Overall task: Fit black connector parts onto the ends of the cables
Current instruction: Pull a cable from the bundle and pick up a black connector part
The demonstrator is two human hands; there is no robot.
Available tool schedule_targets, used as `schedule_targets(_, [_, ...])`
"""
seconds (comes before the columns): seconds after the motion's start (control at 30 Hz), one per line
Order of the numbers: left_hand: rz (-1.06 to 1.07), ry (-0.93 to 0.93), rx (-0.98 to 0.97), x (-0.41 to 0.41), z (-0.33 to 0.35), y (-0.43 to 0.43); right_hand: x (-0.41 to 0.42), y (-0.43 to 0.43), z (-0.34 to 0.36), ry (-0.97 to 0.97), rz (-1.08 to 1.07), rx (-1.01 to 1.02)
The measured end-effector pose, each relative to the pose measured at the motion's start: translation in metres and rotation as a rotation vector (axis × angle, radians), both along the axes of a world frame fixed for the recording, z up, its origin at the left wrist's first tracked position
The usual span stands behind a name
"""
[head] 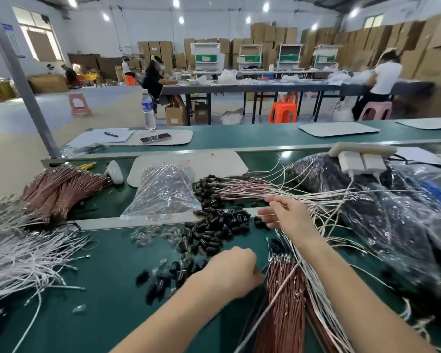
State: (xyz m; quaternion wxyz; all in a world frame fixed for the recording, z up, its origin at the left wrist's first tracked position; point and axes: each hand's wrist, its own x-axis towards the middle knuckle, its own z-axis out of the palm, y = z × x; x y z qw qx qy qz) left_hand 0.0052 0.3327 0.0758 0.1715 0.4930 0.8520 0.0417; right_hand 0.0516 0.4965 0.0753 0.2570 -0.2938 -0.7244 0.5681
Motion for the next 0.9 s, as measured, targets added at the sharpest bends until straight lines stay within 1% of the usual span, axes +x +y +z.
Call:
schedule_targets(0.07, [-0.039, 0.071, -0.046, 0.01, 0.002, 0.005, 0.003, -0.005, -0.001, -0.008, 0.009, 0.021])
schedule_targets(0.2, [-0.034, 0.184, -0.118, 0.022, 0.004, 0.005, 0.013, -0.01, -0.008, -0.029, 0.023, 0.081])
schedule_targets(0.3, [-0.035, 0.2, -0.133, 0.026, 0.003, 0.001, 0.018, -0.013, -0.012, -0.065, 0.011, 0.141])
schedule_targets(0.37, [0.006, 0.168, -0.071, 0.022, 0.007, -0.004, 0.02, -0.015, -0.014, -0.084, -0.003, 0.192])
schedule_targets(0.4, [0.055, 0.124, 0.016, 0.016, 0.01, -0.008, 0.022, -0.015, -0.016, -0.093, -0.014, 0.23])
schedule_targets(0.47, [0.175, -0.035, 0.272, -0.006, 0.017, -0.021, 0.025, -0.015, -0.017, -0.12, -0.036, 0.327])
schedule_targets(0.53, [0.287, -0.269, 0.587, -0.032, 0.024, -0.04, 0.027, -0.015, -0.02, -0.211, -0.025, 0.443])
schedule_targets(0.6, [0.408, -0.56, 0.9, -0.052, 0.026, -0.06, 0.029, -0.018, -0.022, -0.421, 0.002, 0.597])
schedule_targets(0.67, [0.547, -0.891, 1.169, -0.064, 0.019, -0.074, 0.031, -0.022, -0.026, -0.634, -0.003, 0.752])
schedule_targets(0.7, [0.609, -1.024, 1.275, -0.067, 0.012, -0.079, 0.033, -0.025, -0.028, -0.702, -0.018, 0.814])
schedule_targets(0.77, [0.712, -1.206, 1.428, -0.069, -0.005, -0.089, 0.036, -0.029, -0.029, -0.78, -0.036, 0.887])
schedule_targets(0.9, [0.809, -1.383, 1.615, -0.065, -0.033, -0.1, 0.039, -0.034, -0.026, -0.837, 0.004, 0.946])
